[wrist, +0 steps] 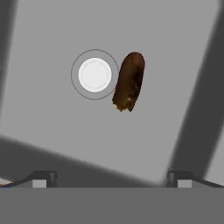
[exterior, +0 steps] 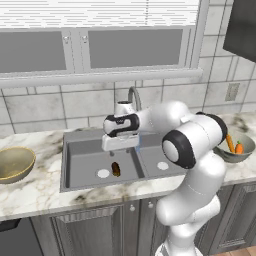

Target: Pick the carrots from the sink and place them in one bowl. Place the sweet potato in the other bowl. Then turn off the sink faucet.

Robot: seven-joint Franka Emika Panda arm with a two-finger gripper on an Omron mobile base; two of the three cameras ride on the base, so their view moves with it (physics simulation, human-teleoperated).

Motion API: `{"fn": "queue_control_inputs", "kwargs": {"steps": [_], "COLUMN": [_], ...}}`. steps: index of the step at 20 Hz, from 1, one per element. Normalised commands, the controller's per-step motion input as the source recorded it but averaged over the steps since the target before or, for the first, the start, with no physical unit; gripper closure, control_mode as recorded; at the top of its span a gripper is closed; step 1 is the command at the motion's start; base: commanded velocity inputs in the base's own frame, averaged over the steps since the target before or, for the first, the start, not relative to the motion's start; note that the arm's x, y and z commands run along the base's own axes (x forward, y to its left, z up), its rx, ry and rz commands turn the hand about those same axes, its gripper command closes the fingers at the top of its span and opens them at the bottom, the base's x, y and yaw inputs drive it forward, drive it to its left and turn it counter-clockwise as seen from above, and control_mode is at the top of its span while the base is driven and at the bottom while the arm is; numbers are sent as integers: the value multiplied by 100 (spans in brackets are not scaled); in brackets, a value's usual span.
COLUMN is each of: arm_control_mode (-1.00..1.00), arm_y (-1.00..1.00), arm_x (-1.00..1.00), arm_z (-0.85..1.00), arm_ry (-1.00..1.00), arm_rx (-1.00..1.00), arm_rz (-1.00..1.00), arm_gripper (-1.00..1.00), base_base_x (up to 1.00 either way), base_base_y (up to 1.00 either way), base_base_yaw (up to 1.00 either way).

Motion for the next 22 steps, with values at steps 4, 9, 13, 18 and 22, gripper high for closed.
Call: {"fn": "queue_control_inputs", "kwargs": {"steps": [4, 9, 13, 18, 22], "arm_control_mode": [-100, -100, -100, -100, -100], "arm_y": [10, 6, 10, 0, 0], "arm_x": [14, 2, 0, 3, 18], "arm_z": [-26, -18, -5, -4, -1], "arm_ry": [-5, -18, -18, -2, 4], "arm_rx": [-7, -10, -9, -2, 0], "arm_rz": [-12, -13, -12, -11, -16], "arm_gripper": [-100, -100, -100, -100, -100], "base_base_x": [0, 0, 0, 0, 0], "base_base_y": [0, 0, 0, 0, 0], "base_base_yaw": [0, 0, 0, 0, 0]}}
